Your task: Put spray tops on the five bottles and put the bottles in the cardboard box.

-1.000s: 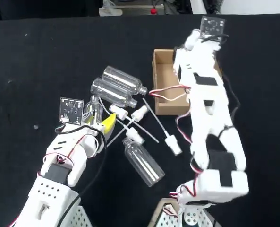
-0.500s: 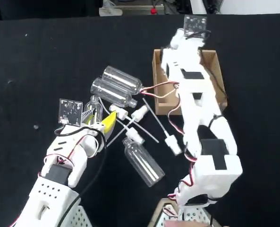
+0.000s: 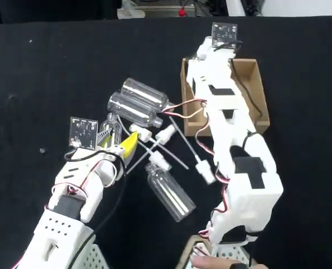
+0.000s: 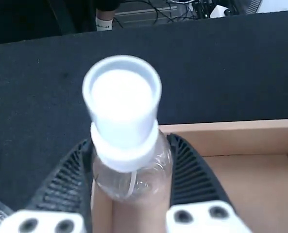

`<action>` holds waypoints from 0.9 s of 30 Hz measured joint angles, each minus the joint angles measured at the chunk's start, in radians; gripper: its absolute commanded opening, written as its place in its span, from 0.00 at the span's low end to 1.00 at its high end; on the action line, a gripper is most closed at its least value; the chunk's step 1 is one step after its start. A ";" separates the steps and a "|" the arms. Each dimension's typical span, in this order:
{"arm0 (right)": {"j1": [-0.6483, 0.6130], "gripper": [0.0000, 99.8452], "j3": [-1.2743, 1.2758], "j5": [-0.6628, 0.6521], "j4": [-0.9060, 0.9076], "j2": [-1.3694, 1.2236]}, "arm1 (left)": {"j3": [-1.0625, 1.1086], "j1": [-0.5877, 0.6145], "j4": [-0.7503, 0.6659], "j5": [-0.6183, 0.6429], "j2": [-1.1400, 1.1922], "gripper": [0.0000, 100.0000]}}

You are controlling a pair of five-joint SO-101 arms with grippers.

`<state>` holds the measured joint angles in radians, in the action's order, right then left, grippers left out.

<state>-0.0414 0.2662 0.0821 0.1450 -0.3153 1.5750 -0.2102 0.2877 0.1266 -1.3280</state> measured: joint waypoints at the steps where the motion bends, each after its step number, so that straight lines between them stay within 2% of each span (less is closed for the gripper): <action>1: 0.000 0.01 0.000 0.000 0.000 -0.003 | 0.000 0.000 0.000 0.000 0.000 0.23; 5: 0.000 0.03 -0.014 0.002 -0.005 -0.018 | 0.000 0.000 0.000 0.000 0.000 0.23; 10: -0.029 0.14 -0.018 0.000 -0.011 -0.034 | 0.000 0.000 0.000 0.000 0.000 0.23; 19: -0.040 0.16 -0.018 0.000 -0.012 -0.034 | 0.000 0.000 0.000 0.000 0.000 0.23; 24: -0.048 0.31 -0.018 0.000 -0.012 -0.034 | 0.000 0.000 0.000 0.000 0.000 0.23; 27: -0.072 0.33 -0.017 0.002 -0.011 -0.041 | 0.000 0.000 0.000 0.000 0.000 0.23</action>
<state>-0.1135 0.2493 0.0836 0.1343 -0.3567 1.5750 -0.2102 0.2877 0.1266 -1.3280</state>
